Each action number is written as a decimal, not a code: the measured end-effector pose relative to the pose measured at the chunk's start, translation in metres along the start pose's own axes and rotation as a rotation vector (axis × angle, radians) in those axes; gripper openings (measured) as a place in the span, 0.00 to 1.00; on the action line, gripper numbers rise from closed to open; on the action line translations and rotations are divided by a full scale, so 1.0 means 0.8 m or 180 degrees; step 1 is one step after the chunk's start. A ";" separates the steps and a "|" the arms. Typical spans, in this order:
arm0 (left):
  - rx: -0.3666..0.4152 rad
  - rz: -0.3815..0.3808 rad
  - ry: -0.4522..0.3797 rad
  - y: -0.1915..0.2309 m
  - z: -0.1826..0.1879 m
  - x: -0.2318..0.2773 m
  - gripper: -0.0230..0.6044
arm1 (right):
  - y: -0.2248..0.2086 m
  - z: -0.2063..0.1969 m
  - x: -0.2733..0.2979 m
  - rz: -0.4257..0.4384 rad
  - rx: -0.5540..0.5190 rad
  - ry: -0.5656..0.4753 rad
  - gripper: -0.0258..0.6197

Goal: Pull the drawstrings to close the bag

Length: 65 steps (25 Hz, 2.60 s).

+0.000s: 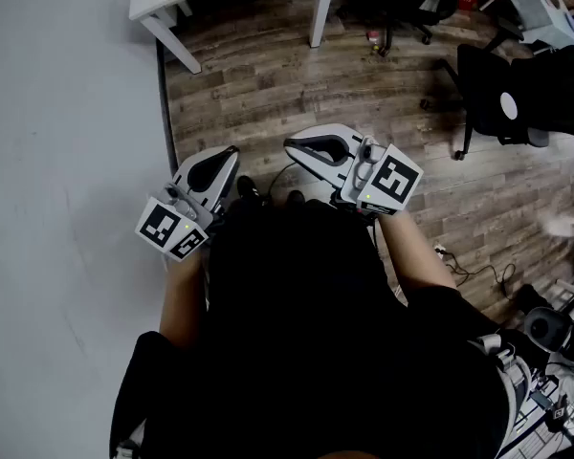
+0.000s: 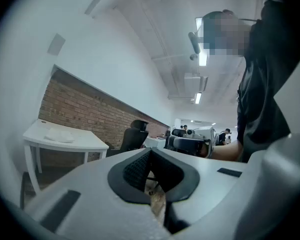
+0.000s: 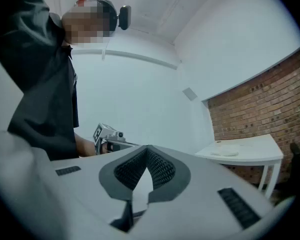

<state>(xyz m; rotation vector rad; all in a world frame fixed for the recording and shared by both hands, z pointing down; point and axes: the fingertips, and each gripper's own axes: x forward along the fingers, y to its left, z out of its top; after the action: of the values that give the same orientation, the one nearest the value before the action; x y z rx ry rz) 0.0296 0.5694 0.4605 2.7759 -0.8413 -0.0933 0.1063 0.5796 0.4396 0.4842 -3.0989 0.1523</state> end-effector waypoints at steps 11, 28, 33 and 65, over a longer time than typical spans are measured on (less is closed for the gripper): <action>-0.0052 0.0132 -0.0076 -0.006 -0.004 -0.018 0.06 | -0.005 -0.005 -0.007 -0.0095 0.0108 -0.0100 0.05; -0.0128 0.0369 0.0174 0.049 -0.020 -0.013 0.06 | -0.067 -0.020 0.000 -0.0142 0.0288 -0.0179 0.05; -0.0253 0.0291 0.0215 0.098 -0.024 0.013 0.06 | -0.123 -0.026 0.016 -0.0339 0.0367 -0.0122 0.05; -0.0780 0.0374 0.0036 0.569 0.047 0.155 0.06 | -0.541 -0.011 0.291 -0.0396 0.0545 0.0378 0.05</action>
<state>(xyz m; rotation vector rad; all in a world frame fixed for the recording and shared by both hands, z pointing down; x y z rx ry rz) -0.1178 0.1261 0.5370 2.4922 -0.9212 -0.1492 0.0162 0.0998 0.4931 0.6443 -2.9431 0.4312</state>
